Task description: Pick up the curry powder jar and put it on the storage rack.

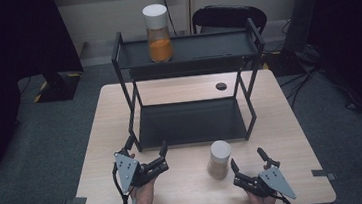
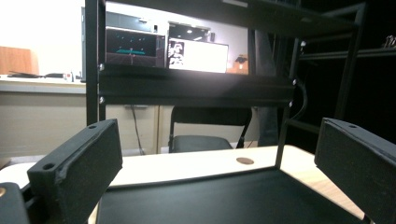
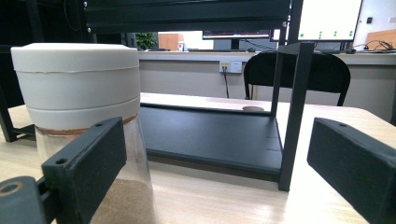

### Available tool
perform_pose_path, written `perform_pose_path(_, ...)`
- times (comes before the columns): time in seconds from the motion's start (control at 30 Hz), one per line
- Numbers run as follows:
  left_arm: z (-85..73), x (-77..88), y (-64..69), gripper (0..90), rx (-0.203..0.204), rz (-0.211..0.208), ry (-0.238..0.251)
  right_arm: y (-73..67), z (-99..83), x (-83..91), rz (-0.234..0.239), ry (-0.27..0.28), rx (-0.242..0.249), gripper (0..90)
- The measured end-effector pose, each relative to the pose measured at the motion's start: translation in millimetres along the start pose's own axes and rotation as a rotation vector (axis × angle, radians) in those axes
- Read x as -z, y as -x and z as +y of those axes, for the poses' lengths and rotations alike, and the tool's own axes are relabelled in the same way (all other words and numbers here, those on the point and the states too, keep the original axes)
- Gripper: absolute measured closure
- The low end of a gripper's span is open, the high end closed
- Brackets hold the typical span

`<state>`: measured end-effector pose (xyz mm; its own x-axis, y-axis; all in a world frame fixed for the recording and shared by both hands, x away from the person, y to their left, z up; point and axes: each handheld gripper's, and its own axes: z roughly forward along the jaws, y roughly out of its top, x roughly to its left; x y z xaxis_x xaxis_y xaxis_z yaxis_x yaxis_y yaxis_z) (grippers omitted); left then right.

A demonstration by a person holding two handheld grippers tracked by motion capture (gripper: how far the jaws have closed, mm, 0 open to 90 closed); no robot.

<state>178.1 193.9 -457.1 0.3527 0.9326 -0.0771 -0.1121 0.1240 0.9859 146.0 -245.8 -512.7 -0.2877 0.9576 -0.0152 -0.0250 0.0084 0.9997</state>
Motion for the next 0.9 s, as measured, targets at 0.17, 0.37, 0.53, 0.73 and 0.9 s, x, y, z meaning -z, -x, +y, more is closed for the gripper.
perform_pose_path(0.17, -13.1, 3.5, -0.2, 0.0, 0.018, 0.019, -0.019, 0.0, 0.0, 0.0, 0.0, 0.0, 0.0, 3.8)
perform_pose_path(0.37, -30.9, 4.7, 0.5, 0.0, 0.013, 0.036, -0.043, -0.2, 0.0, 0.0, -0.001, 0.0, 0.0, 3.8)
perform_pose_path(0.53, -43.9, 3.9, 2.0, 0.0, 0.009, 0.044, -0.063, -0.2, 0.0, 0.0, -0.001, 0.0, 0.0, 3.8)
perform_pose_path(0.73, -53.8, 3.7, 1.1, 0.0, -0.005, 0.044, -0.077, -0.2, 0.0, 0.1, -0.001, 0.0, 0.001, 3.8)
perform_pose_path(0.9, -62.0, 6.6, 1.8, 0.0, -0.023, 0.057, -0.09, -0.4, 0.0, 0.0, -0.002, 0.0, 0.0, 3.8)
